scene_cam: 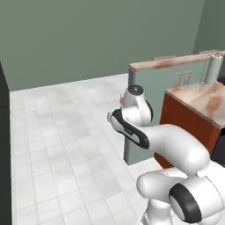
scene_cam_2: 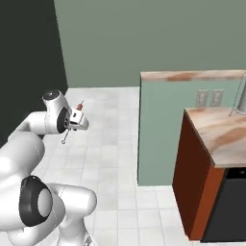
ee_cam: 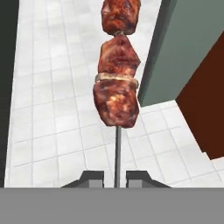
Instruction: Place the cold items (peach and lime) from the fridge in one tupperware on the dining counter. Place the warm items (kebab skewer and hot dog) in the stove area in another tupperware.
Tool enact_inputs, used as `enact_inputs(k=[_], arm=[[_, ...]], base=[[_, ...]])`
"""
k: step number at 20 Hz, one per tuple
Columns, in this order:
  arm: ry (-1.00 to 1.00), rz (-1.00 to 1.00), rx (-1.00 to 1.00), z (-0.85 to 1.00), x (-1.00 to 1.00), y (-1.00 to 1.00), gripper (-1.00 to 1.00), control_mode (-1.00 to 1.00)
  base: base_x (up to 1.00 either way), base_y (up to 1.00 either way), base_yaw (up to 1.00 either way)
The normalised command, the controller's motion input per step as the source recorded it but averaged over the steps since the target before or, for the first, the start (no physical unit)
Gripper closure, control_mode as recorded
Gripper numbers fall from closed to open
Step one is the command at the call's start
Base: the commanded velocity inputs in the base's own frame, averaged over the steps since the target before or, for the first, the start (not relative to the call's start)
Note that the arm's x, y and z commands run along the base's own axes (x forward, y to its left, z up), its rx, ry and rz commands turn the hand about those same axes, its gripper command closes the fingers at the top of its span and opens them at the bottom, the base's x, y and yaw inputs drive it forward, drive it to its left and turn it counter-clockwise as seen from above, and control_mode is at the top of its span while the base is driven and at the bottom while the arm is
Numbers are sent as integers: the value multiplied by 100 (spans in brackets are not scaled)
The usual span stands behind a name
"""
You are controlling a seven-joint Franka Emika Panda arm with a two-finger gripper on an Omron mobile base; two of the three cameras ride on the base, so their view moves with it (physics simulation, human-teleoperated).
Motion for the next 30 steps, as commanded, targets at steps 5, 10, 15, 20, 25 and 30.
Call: enact_inputs(k=[5, 10, 15, 20, 25, 30], arm=[[0, 0, 0, 0, 0, 0, 100, 100], [0, 0, 0, 0, 0, 0, 100, 100], [0, 0, 0, 0, 0, 0, 100, 100], [0, 0, 0, 0, 0, 0, 100, 100], [0, 0, 0, 0, 0, 0, 100, 100], [0, 0, 0, 0, 0, 0, 100, 100]], base=[[100, 83, -42], [100, 72, -49], [100, 71, -51], [100, 76, -50], [90, 87, -48], [75, 95, -47]])
